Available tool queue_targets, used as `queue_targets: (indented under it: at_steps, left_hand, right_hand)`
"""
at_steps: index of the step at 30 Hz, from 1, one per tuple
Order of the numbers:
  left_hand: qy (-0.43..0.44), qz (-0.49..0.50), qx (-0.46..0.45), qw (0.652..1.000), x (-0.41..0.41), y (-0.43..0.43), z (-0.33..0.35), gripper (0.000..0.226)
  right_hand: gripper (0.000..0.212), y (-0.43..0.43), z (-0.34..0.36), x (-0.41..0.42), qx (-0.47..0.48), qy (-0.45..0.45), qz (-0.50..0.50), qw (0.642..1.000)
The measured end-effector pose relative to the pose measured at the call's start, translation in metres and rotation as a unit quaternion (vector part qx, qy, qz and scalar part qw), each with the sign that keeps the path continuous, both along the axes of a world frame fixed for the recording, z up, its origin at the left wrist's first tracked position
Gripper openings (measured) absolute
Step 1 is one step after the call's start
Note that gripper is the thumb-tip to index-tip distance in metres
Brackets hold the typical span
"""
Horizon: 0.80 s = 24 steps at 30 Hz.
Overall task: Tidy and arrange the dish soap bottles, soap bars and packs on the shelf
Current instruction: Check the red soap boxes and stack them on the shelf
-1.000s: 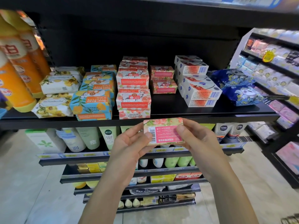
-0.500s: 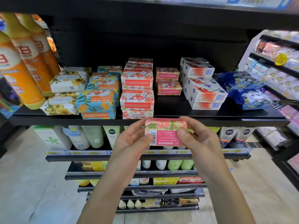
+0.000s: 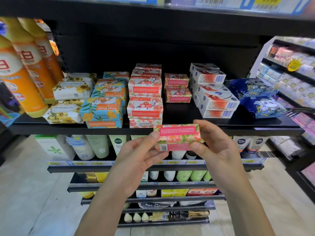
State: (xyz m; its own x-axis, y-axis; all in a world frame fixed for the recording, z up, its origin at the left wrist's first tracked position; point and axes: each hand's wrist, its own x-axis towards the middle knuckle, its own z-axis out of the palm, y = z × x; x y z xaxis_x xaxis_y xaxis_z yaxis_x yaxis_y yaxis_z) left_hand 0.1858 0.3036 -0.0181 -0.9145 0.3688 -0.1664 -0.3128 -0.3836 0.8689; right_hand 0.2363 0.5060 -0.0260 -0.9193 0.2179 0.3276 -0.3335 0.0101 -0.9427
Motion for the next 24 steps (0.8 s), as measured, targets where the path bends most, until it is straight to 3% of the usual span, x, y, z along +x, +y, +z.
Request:
queue_targets:
  at_steps: [5,13,16,22,24]
  left_hand:
    - [0.02,0.01,-0.005,1.0,-0.001,0.001,-0.004,0.03]
    - [0.045,0.011,-0.034,0.998,0.001,0.002,-0.003,0.054]
    - [0.053,0.008,-0.035,0.998,0.003,0.003,-0.005,0.055]
    - [0.064,0.013,-0.021,0.998,0.003,0.006,-0.007,0.057]
    - [0.073,0.004,-0.015,0.997,0.003,0.005,-0.008,0.055]
  right_hand:
    - [0.052,-0.003,0.004,0.0,0.009,-0.029,0.013,0.999]
    - [0.06,-0.011,0.009,-0.001,-0.002,-0.161,0.003,0.987]
    - [0.055,-0.011,0.009,-0.001,-0.011,-0.174,-0.002,0.985]
    - [0.067,-0.008,0.003,0.002,-0.054,-0.162,-0.001,0.985]
    - [0.083,-0.007,0.001,0.004,-0.07,-0.151,0.002,0.986]
